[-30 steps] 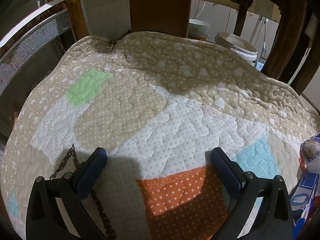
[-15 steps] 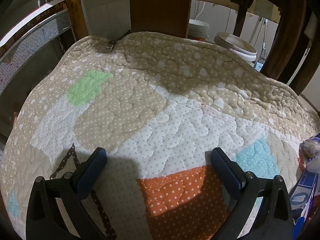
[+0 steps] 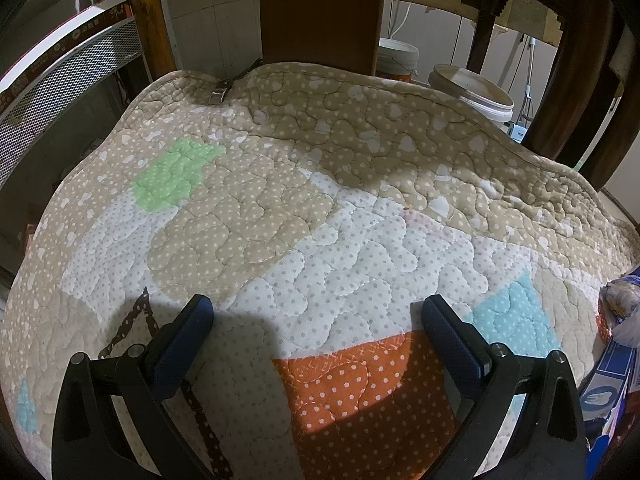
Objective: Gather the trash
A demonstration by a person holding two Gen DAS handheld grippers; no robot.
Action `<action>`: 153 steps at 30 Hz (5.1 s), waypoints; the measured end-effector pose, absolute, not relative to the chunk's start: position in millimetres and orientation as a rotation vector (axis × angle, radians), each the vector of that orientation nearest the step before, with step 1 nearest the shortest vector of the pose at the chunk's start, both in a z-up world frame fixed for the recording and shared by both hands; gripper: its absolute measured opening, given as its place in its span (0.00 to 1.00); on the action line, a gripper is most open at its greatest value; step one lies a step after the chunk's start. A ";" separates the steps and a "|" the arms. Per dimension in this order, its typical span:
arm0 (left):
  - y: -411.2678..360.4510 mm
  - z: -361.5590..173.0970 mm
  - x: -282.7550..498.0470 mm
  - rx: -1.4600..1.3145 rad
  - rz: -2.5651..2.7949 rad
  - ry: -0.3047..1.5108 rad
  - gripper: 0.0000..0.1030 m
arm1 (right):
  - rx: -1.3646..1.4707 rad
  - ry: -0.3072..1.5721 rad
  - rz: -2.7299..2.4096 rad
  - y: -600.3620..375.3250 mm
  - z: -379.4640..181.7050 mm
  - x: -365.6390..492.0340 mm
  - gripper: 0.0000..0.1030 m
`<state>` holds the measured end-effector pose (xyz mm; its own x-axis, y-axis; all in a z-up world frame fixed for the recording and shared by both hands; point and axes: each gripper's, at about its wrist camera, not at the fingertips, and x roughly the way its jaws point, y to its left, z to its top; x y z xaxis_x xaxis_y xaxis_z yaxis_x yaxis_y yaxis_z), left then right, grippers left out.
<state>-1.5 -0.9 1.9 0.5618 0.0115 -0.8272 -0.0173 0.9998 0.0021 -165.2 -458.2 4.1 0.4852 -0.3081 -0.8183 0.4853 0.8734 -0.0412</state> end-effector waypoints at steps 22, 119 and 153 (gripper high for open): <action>-51.3 115.0 -156.2 0.040 -0.169 0.670 1.00 | 0.213 0.958 -0.482 -458.9 4.0 -165.3 1.00; -74.7 143.4 -253.5 0.112 -0.322 0.842 1.00 | 0.321 0.780 -0.344 -338.1 109.2 -364.0 0.99; -155.1 49.6 -148.1 -0.066 -0.628 1.177 0.24 | 0.399 1.043 0.149 -350.5 54.6 -154.8 0.58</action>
